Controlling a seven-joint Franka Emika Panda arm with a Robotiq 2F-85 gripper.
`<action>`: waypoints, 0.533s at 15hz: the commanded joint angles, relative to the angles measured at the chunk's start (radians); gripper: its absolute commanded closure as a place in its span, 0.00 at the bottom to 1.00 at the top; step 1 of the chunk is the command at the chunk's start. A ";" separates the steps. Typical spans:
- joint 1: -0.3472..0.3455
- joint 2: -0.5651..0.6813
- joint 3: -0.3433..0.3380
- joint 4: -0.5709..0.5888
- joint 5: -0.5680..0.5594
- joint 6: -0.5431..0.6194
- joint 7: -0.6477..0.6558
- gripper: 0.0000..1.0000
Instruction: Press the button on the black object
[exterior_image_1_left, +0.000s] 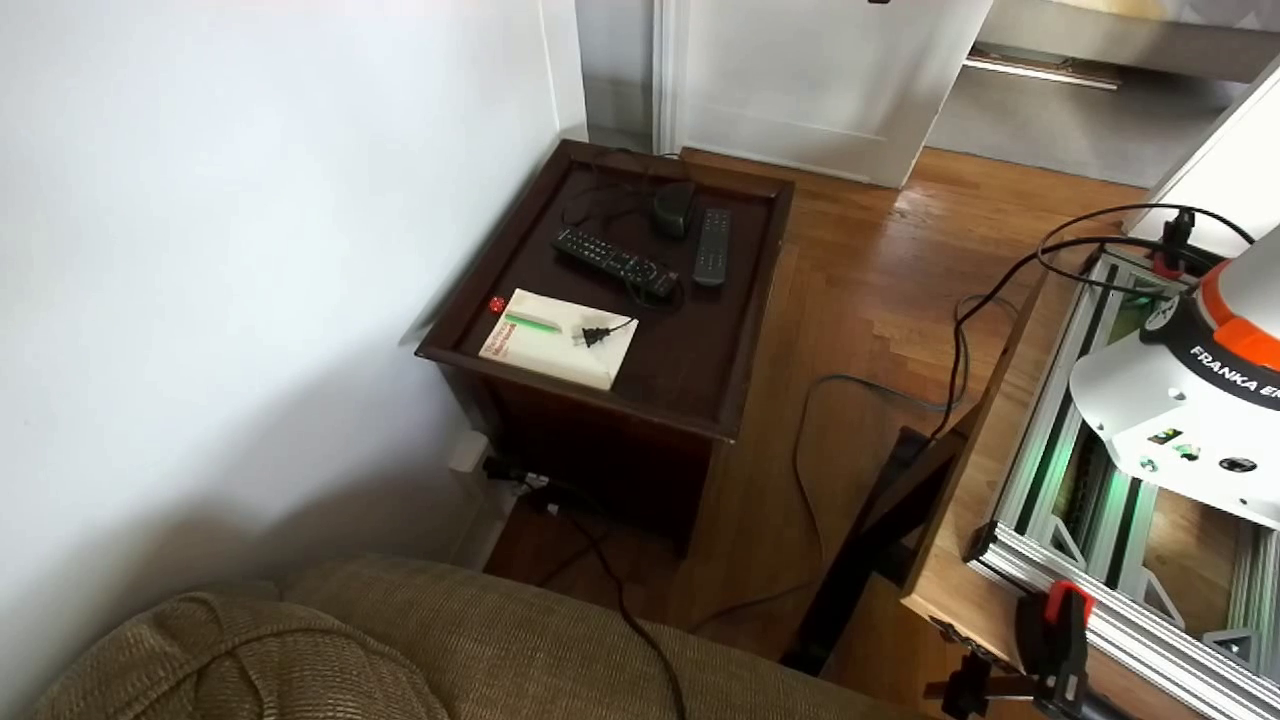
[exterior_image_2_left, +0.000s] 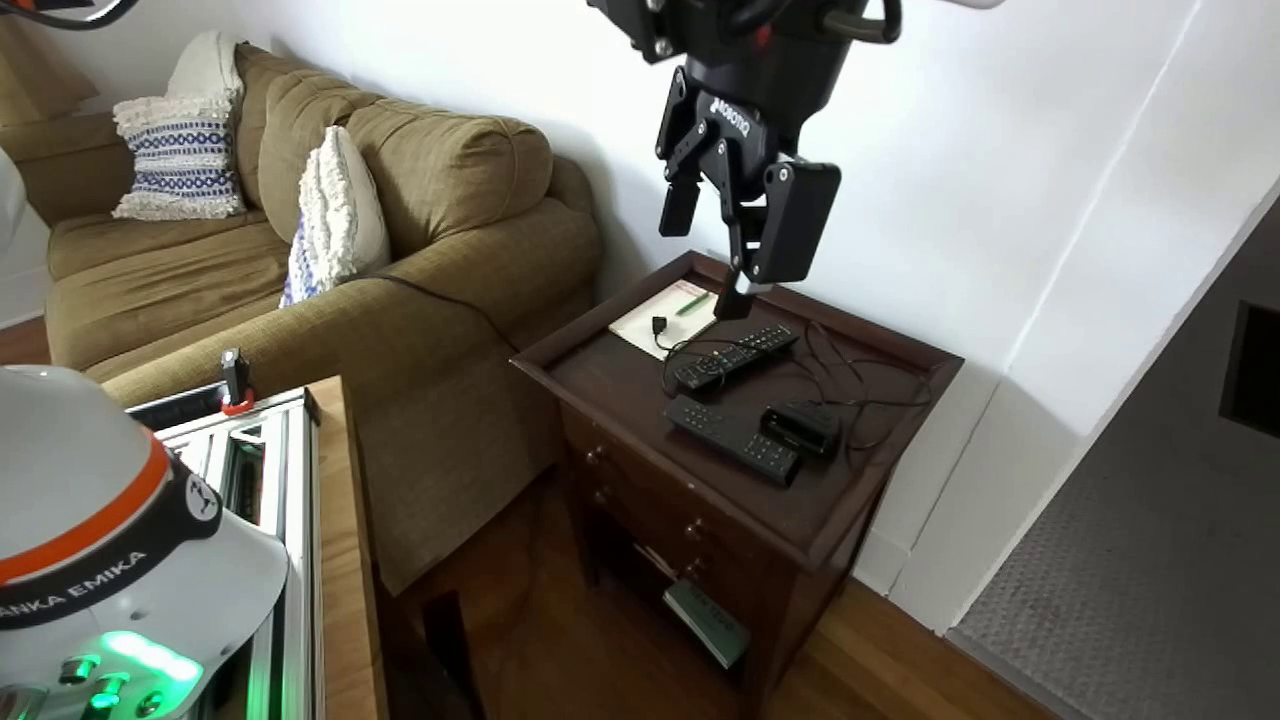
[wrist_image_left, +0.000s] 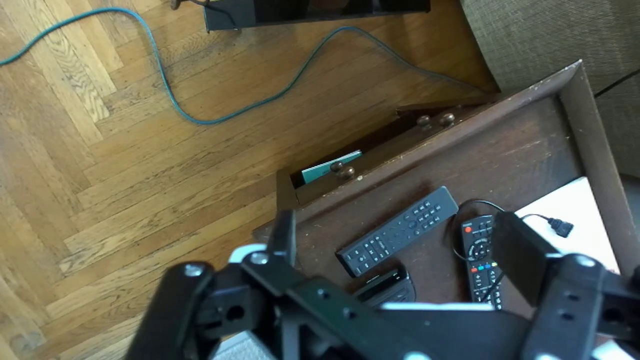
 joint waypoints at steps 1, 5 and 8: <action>0.022 -0.003 0.096 -0.059 -0.039 0.091 0.164 0.00; 0.038 0.042 0.196 -0.105 -0.165 0.254 0.432 0.00; 0.032 0.092 0.234 -0.150 -0.319 0.406 0.656 0.00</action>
